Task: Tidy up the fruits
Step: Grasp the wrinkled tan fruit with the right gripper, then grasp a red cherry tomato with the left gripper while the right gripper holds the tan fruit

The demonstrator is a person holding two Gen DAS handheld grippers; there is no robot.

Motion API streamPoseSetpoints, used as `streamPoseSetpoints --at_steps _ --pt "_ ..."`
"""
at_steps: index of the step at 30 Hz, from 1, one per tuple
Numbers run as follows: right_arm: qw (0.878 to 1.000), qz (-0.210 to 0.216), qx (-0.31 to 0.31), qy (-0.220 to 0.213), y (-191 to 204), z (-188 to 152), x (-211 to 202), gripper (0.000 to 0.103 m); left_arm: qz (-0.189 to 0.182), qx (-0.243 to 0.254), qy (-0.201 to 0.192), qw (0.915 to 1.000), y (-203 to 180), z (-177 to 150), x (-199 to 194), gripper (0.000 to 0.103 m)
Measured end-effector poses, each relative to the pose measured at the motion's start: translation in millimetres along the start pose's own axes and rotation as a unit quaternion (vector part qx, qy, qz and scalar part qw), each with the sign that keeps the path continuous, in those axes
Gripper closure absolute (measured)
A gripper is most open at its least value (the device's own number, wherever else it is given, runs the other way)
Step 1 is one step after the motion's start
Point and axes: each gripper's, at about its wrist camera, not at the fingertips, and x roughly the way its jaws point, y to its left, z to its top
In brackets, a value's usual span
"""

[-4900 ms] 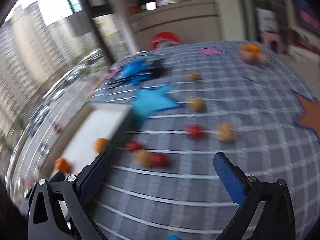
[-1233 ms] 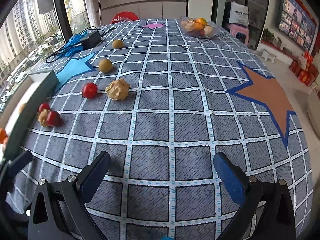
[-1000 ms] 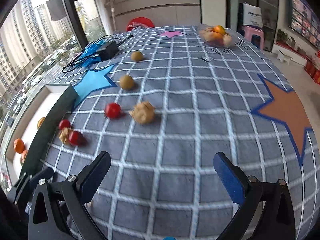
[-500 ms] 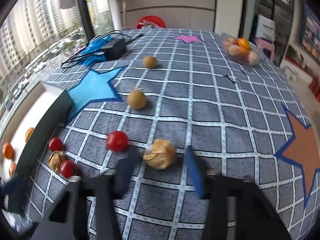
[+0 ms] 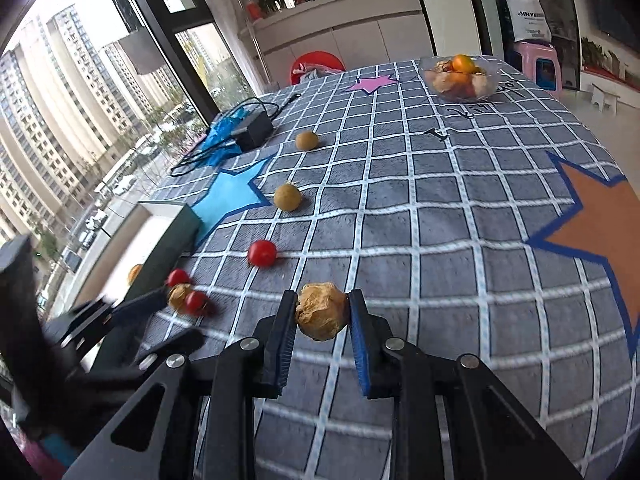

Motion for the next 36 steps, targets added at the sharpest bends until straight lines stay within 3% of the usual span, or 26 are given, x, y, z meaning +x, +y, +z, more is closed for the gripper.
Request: streamPoseSetpoints --at_steps 2,6,8,10,16,22,36 --pt "1.000 0.009 0.003 -0.002 -2 -6 -6 0.076 0.013 0.020 -0.002 0.9997 -5 6 5 0.043" --pt "1.000 0.020 0.007 -0.007 -4 -11 -11 0.076 -0.007 0.032 0.012 0.9994 -10 12 10 0.065" --pt "1.000 0.025 0.012 -0.008 -6 -12 -13 0.076 -0.007 0.046 0.034 0.9984 -14 10 20 0.070" --pt "0.999 0.030 0.016 -0.010 -8 -15 -15 0.076 -0.009 0.049 0.031 0.9983 -16 6 23 0.074" --pt "0.999 0.036 0.029 -0.017 -17 -21 -24 0.076 -0.031 0.004 0.023 0.9992 -6 -2 16 0.076" --pt "0.998 0.036 0.037 -0.019 -27 -25 -29 0.076 -0.030 -0.004 -0.006 0.9995 -4 -7 -17 0.076" --pt "0.999 0.034 0.026 -0.011 -7 -26 -26 0.076 0.004 -0.035 -0.054 0.9979 24 -24 -68 0.075"
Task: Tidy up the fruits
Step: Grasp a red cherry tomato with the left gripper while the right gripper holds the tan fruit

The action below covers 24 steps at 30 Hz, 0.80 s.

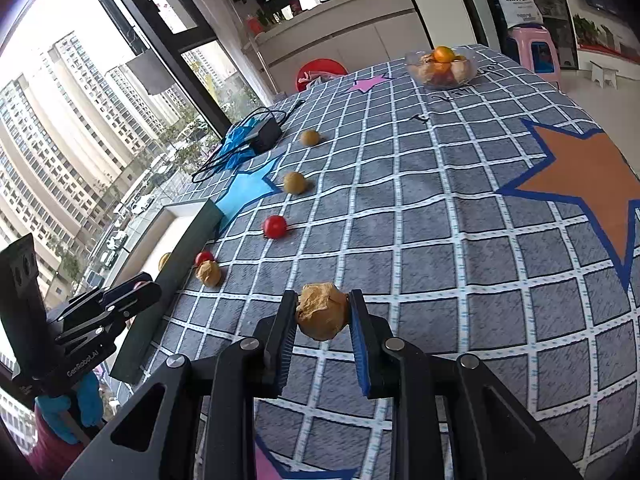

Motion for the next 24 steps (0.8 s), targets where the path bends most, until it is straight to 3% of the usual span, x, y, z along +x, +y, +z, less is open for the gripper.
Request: streamPoseSetpoints --at_steps 14,24 --pt "0.999 -0.006 -0.047 0.016 62 4 20 0.076 0.030 -0.054 -0.001 0.9981 51 -20 -6 0.075" --pt "0.997 -0.002 -0.072 0.037 95 1 41 0.076 0.027 -0.068 -0.011 0.9973 68 -32 -12 0.075"
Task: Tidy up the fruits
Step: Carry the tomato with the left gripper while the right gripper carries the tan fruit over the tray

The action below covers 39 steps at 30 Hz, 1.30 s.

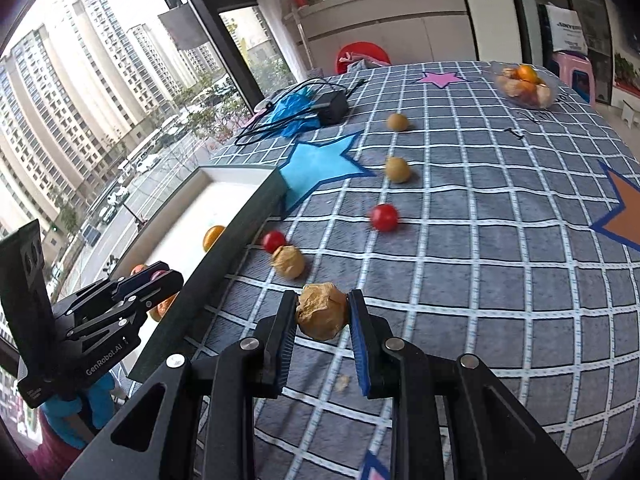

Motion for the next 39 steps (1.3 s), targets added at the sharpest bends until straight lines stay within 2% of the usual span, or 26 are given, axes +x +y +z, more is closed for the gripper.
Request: streamPoseSetpoints --at_steps 32,39 --pt "0.998 0.005 -0.046 0.033 58 1 35 0.076 0.002 -0.051 -0.016 0.9986 51 -18 -13 0.075" --pt "0.998 0.007 -0.057 0.035 69 4 42 0.076 0.014 -0.077 -0.020 0.9967 74 -22 -15 0.075"
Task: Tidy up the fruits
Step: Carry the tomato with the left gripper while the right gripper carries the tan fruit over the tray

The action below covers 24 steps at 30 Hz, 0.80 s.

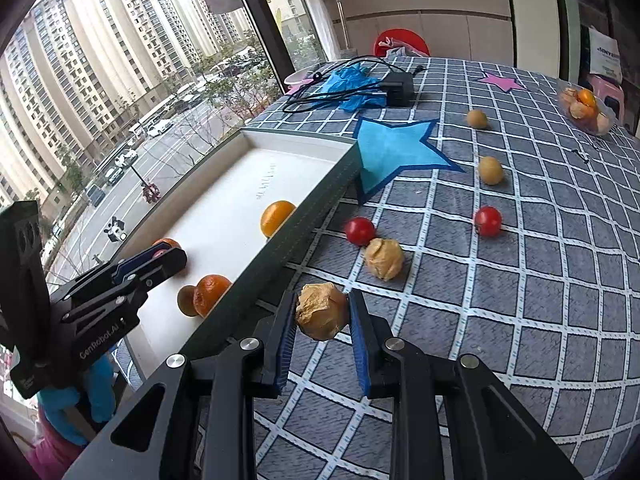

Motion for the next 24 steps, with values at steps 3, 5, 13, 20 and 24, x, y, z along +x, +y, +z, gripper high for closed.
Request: streamPoseSetpoints --at_steps 3,5,13,20,24 --pt "1.000 0.006 -0.004 0.001 6 5 5 0.076 0.006 -0.008 -0.001 1.0000 8 1 0 0.075" --pt "1.000 0.012 -0.006 0.001 11 9 8 0.076 0.009 -0.012 -0.002 0.9999 12 2 0 0.075" --pt "0.998 0.046 -0.031 0.006 45 21 25 0.076 0.031 -0.024 -0.001 0.9992 24 2 3 0.075" --pt "0.996 0.062 -0.065 0.014 75 35 47 0.076 0.060 -0.025 -0.011 0.9978 30 3 2 0.075" --pt "0.995 0.059 -0.079 0.028 87 32 60 0.076 0.061 -0.036 -0.013 0.9974 37 3 3 0.075"
